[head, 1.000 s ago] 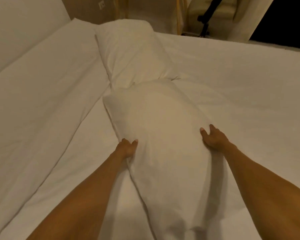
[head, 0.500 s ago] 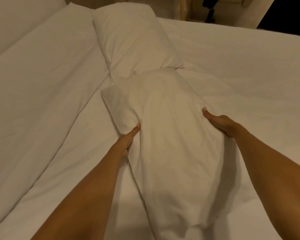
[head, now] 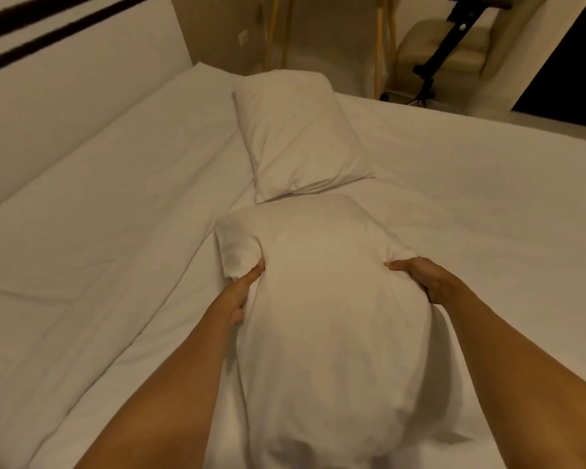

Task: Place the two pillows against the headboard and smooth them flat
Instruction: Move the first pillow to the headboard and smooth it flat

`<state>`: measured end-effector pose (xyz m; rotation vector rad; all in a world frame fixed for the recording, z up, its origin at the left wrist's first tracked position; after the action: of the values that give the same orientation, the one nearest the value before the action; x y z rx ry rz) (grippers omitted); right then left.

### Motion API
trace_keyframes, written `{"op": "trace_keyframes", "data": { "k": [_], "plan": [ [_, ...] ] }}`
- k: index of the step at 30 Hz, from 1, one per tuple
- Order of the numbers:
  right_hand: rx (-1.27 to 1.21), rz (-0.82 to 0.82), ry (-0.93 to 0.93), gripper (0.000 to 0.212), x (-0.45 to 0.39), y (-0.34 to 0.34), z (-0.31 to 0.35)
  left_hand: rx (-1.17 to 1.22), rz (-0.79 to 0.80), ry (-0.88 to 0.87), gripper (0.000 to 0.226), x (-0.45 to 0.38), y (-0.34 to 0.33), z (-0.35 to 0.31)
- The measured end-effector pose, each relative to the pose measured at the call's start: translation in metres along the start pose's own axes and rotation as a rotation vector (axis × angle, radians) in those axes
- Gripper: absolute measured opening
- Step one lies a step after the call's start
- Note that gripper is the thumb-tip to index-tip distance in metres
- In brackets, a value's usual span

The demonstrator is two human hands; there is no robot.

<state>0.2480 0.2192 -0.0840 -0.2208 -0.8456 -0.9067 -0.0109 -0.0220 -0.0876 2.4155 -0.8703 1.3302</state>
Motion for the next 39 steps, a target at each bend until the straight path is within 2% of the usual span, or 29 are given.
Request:
{"op": "trace_keyframes", "data": {
  "k": [2, 7, 19, 29, 32, 39],
  "plan": [
    [-0.024, 0.004, 0.025, 0.073, 0.025, -0.015, 0.007, -0.016, -0.021, -0.032, 0.096, 0.028, 0.020, -0.012],
    [-0.030, 0.052, -0.009, 0.062, 0.095, -0.058, 0.021, -0.023, -0.044, -0.156, 0.076, 0.110, 0.076, -0.039],
    [-0.081, 0.120, 0.185, 0.055, 0.234, -0.201, 0.085, 0.040, -0.088, -0.348, 0.072, 0.240, 0.246, -0.089],
    [-0.051, 0.173, 0.224, 0.050, 0.292, -0.357, 0.135, 0.048, -0.097, -0.422, 0.075, 0.279, 0.410, -0.133],
    [-0.050, 0.202, 0.229, 0.044, 0.298, -0.401, 0.149, 0.044, -0.113, -0.439, 0.081, 0.283, 0.453, -0.151],
    [-0.010, 0.228, 0.238, 0.046, 0.292, -0.490, 0.182, 0.081, -0.132, -0.461, 0.082, 0.274, 0.533, -0.185]
  ]
}}
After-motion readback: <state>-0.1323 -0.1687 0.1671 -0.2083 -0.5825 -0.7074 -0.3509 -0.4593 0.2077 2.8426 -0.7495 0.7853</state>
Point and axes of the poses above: each hand's wrist, its own x-axis away from the middle knuckle, its own y-axis out of the back of the hand, z = x × y, the point moved 3 cm from there along -x, towards the middle knuckle, and after that the axes turned 3 degrees about -z, right-handed, at the moved point
